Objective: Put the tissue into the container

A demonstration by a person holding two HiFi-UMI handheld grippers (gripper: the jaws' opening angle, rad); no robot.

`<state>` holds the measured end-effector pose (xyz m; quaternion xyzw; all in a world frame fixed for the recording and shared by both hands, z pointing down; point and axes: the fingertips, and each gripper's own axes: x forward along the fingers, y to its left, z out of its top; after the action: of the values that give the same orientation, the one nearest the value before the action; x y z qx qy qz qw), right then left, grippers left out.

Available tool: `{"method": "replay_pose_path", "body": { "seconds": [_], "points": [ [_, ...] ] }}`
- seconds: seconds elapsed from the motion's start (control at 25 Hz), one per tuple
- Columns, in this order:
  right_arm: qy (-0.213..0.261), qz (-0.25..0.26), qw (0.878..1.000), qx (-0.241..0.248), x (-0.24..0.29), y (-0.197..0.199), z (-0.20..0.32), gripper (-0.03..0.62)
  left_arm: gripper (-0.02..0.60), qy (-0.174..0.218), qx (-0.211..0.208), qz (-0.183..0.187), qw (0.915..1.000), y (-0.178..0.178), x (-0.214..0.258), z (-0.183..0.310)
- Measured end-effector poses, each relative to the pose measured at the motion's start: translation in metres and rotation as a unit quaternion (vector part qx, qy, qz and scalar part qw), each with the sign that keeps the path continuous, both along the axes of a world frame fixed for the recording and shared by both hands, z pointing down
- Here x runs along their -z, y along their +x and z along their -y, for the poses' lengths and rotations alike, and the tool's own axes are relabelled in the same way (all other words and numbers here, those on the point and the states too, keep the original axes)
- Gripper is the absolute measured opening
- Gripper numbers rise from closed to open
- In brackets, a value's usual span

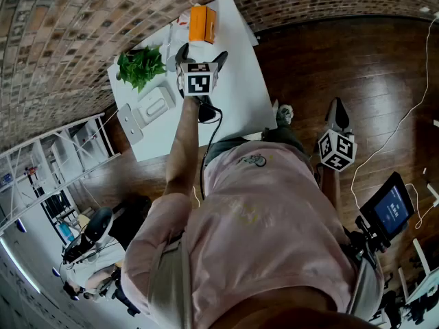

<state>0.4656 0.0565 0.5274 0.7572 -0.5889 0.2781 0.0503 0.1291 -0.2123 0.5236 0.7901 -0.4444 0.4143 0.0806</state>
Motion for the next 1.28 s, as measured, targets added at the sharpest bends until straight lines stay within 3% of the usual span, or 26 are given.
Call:
{"method": "replay_pose_path", "body": {
  "seconds": [0.12, 0.2, 0.32, 0.4, 0.48, 0.68, 0.76, 0.8, 0.92, 1.04, 1.12, 1.2, 1.28],
  "points": [
    [-0.029, 0.006, 0.999, -0.037, -0.017, 0.019, -0.032, -0.006, 0.519, -0.012, -0.033, 0.101, 0.9943, 0.002, -0.056, 0.078],
    [-0.054, 0.011, 0.996, -0.070, -0.029, 0.038, -0.059, -0.006, 0.506, -0.030, -0.044, 0.174, 0.9833, -0.005, -0.090, 0.111],
    [-0.088, 0.006, 0.989, -0.122, -0.042, 0.059, -0.104, -0.006, 0.489, -0.110, -0.032, 0.230, 0.9663, -0.027, -0.138, 0.120],
    [-0.100, 0.005, 0.984, -0.145, -0.043, 0.067, -0.126, -0.006, 0.383, -0.147, -0.026, 0.233, 0.9609, -0.032, -0.152, 0.115],
    [-0.104, 0.000, 0.982, -0.157, -0.040, 0.071, -0.130, 0.000, 0.290, -0.142, -0.039, 0.226, 0.9630, -0.027, -0.144, 0.117],
    [-0.100, -0.020, 0.987, -0.124, -0.036, 0.050, -0.098, 0.000, 0.276, -0.058, -0.124, 0.178, 0.9745, -0.006, -0.074, 0.106],
    [-0.086, -0.029, 0.991, -0.094, -0.030, 0.027, -0.074, 0.000, 0.276, -0.004, -0.184, 0.140, 0.9729, -0.001, -0.027, 0.090],
    [-0.078, -0.035, 0.993, -0.078, -0.025, 0.011, -0.059, 0.000, 0.276, 0.022, -0.224, 0.112, 0.9679, -0.003, -0.002, 0.079],
    [-0.048, -0.058, 0.997, -0.022, -0.004, -0.042, -0.010, 0.000, 0.278, 0.080, -0.337, 0.015, 0.9381, -0.035, 0.078, 0.032],
    [-0.025, -0.082, 0.996, 0.038, 0.014, -0.110, 0.021, 0.000, 0.277, 0.086, -0.416, -0.010, 0.9053, -0.099, 0.136, -0.015],
    [-0.022, -0.105, 0.991, 0.084, 0.017, -0.171, 0.026, 0.000, 0.276, 0.020, -0.472, -0.016, 0.8814, -0.162, 0.149, -0.054],
    [-0.022, -0.123, 0.985, 0.116, 0.016, -0.234, 0.027, 0.000, 0.275, -0.091, -0.504, -0.065, 0.8567, -0.229, 0.156, -0.093],
    [-0.019, -0.116, 0.986, 0.118, 0.016, -0.292, 0.023, 0.001, 0.273, -0.194, -0.516, -0.120, 0.8255, -0.289, 0.157, -0.120]
  ]
}}
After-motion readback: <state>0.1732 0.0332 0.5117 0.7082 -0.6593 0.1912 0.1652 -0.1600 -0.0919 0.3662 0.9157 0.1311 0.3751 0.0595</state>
